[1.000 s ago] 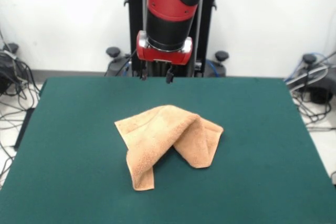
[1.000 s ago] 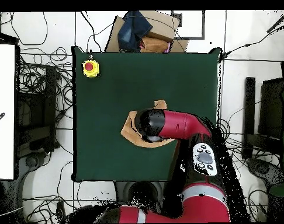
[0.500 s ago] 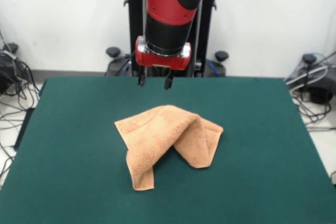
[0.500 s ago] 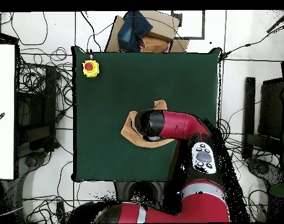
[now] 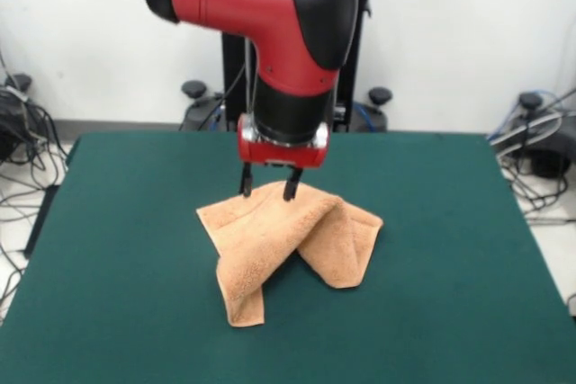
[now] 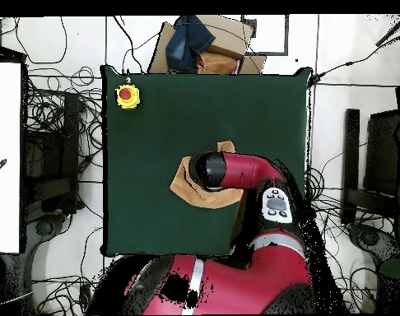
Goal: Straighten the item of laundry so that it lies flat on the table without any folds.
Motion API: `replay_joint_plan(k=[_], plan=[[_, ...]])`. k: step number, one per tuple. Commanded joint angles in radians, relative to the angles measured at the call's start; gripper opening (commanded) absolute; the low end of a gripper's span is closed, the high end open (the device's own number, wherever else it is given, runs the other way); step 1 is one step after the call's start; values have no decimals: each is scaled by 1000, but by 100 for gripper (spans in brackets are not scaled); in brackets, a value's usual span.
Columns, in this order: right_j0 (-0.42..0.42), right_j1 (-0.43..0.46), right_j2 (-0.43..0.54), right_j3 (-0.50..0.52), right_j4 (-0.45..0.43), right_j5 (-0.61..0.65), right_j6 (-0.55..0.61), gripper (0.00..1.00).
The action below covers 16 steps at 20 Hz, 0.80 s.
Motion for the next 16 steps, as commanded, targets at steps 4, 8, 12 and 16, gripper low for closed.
replay_joint_plan(k=[4,8,12,16], plan=[[9,105,92,-73,-34,-96,69,100],[-13,113,120,-88,-55,-116,17,100],[-8,144,122,-172,-2,24,14,100],[14,206,95,-311,40,217,26,100]])
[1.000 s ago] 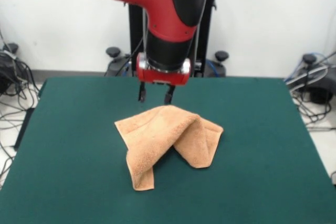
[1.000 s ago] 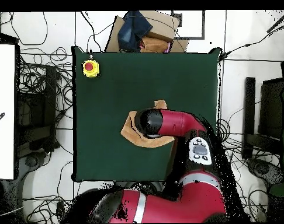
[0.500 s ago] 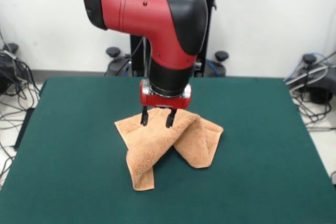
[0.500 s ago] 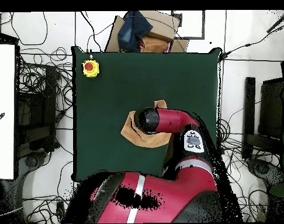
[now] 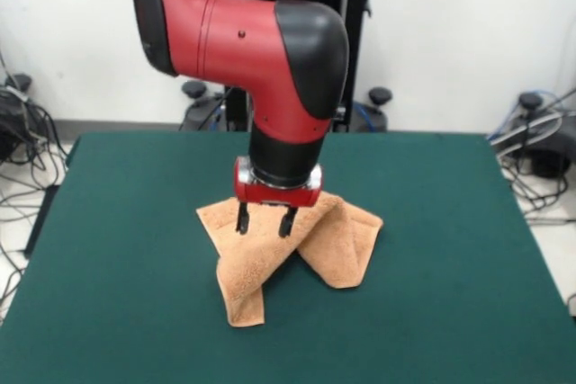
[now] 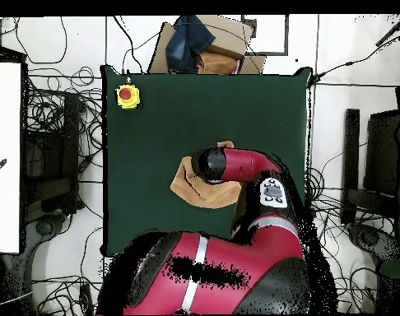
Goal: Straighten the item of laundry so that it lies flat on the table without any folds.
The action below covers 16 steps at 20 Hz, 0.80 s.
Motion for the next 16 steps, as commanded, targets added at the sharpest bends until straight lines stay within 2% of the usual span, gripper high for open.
replay_joint_plan(k=[1,4,9,14,16], plan=[[23,98,85,-215,38,247,30,100],[21,125,71,-244,46,257,71,100],[33,131,67,-276,-13,265,24,100],[39,128,49,-246,-20,184,82,100],[38,130,56,-247,-34,165,59,100]])
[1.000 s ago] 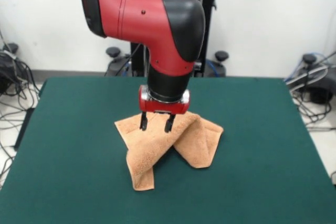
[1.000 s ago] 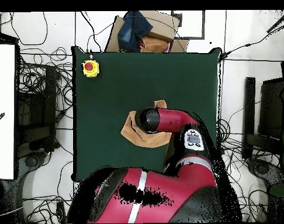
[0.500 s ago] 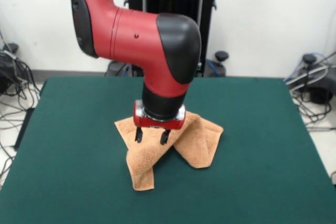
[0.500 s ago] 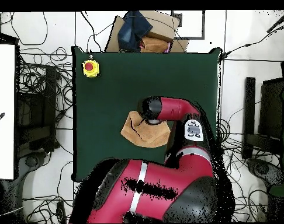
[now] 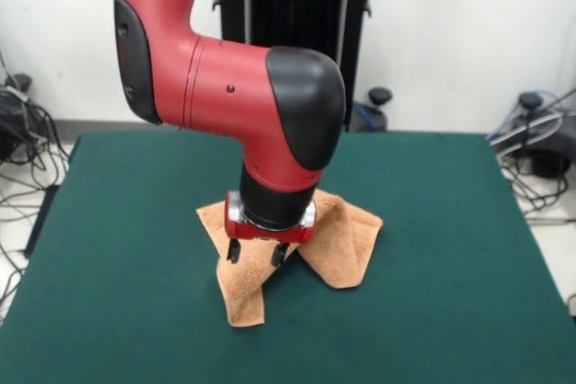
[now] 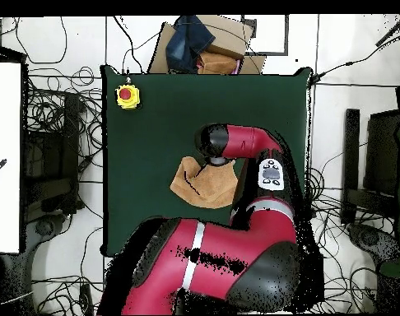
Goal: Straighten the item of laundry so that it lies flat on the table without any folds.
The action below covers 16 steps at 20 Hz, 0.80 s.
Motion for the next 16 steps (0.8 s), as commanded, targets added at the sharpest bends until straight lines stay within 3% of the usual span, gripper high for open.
replay_joint_plan(k=[1,16], plan=[[28,30,56,-16,-47,-45,46,100],[-20,94,89,32,-93,-320,45,100]])
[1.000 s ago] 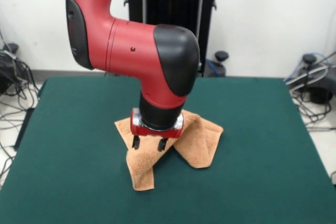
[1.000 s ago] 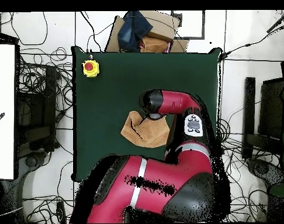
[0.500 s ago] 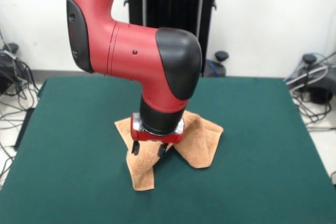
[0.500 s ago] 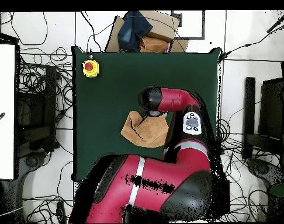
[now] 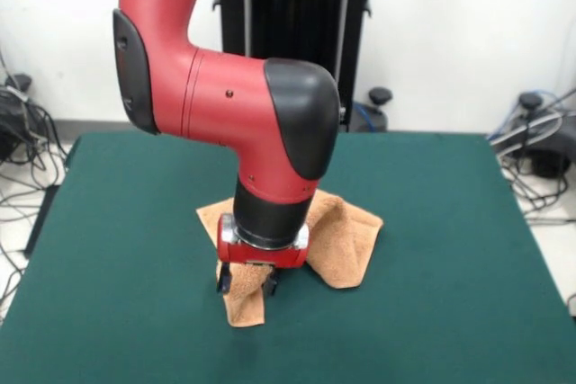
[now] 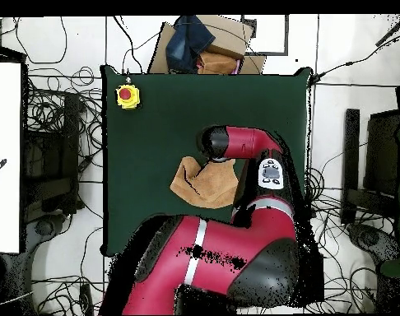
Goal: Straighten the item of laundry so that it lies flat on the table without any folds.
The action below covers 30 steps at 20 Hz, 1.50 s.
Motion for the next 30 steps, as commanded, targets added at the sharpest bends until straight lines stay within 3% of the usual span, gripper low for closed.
replay_joint_plan(k=[1,9,19,30], plan=[[-12,71,86,49,-77,-157,46,100],[-9,79,72,62,-96,-191,29,100],[16,65,47,29,-63,-2,10,100],[14,70,31,13,-72,39,12,100]])
